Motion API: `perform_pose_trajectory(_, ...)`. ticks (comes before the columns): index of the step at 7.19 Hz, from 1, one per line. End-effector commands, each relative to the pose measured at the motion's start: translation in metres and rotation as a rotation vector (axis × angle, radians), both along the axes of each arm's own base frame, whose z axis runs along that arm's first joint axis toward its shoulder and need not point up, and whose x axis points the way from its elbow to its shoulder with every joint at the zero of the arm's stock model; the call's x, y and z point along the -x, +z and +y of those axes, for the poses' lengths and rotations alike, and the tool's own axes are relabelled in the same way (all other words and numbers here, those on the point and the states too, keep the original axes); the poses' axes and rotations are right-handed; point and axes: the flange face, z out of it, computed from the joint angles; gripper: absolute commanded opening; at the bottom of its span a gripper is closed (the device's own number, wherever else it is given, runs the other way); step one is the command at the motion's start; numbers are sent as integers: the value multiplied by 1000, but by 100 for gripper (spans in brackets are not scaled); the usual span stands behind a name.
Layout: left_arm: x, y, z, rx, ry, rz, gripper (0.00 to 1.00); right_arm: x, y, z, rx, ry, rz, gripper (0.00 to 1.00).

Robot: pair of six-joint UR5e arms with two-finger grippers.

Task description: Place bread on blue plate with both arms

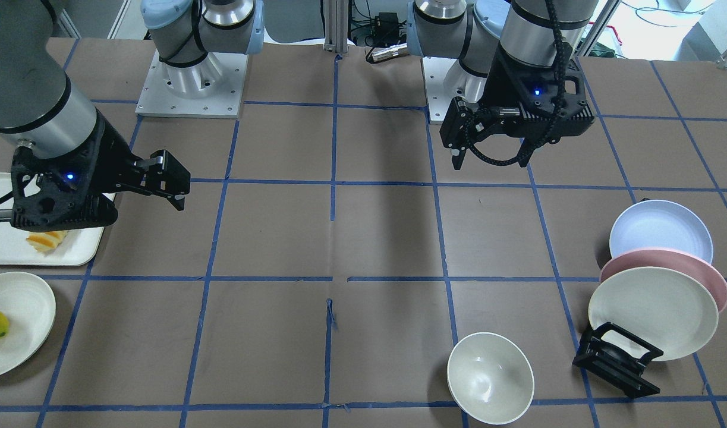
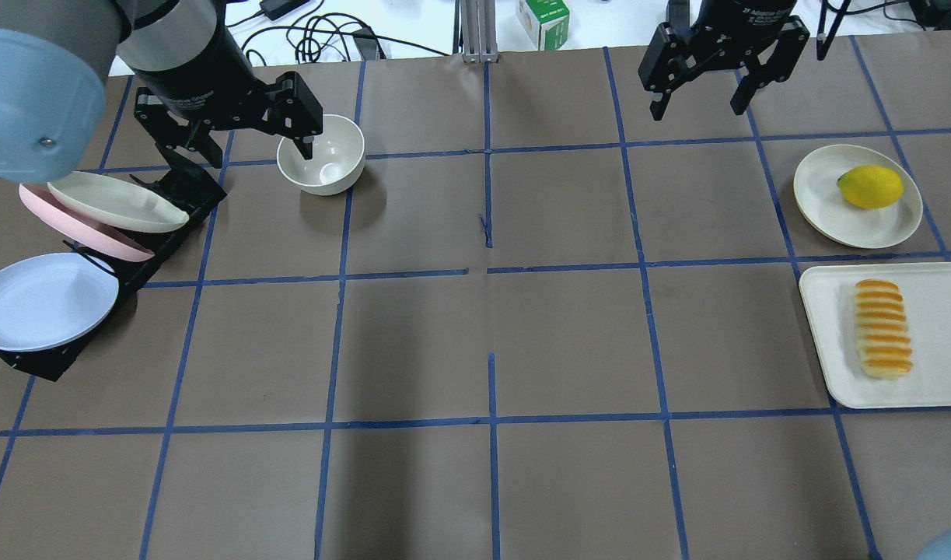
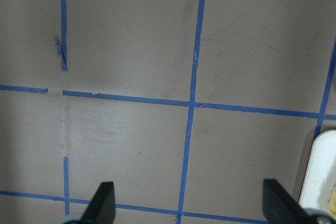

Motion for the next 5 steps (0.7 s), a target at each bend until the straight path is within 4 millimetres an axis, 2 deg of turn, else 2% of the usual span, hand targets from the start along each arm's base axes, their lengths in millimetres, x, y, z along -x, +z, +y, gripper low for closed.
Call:
perform_pose_trajectory(1, 1, 0, 0, -1, -3, 1, 100, 1, 1, 1, 0, -2, 2, 100)
perform_pose_trajectory(4, 1, -1, 0, -1, -4, -2, 100, 8, -3, 0, -17, -10, 6, 100)
perform_pose_trajectory(5, 0, 7, 6, 13, -2, -3, 100, 24, -12, -2, -40, -4, 18, 100)
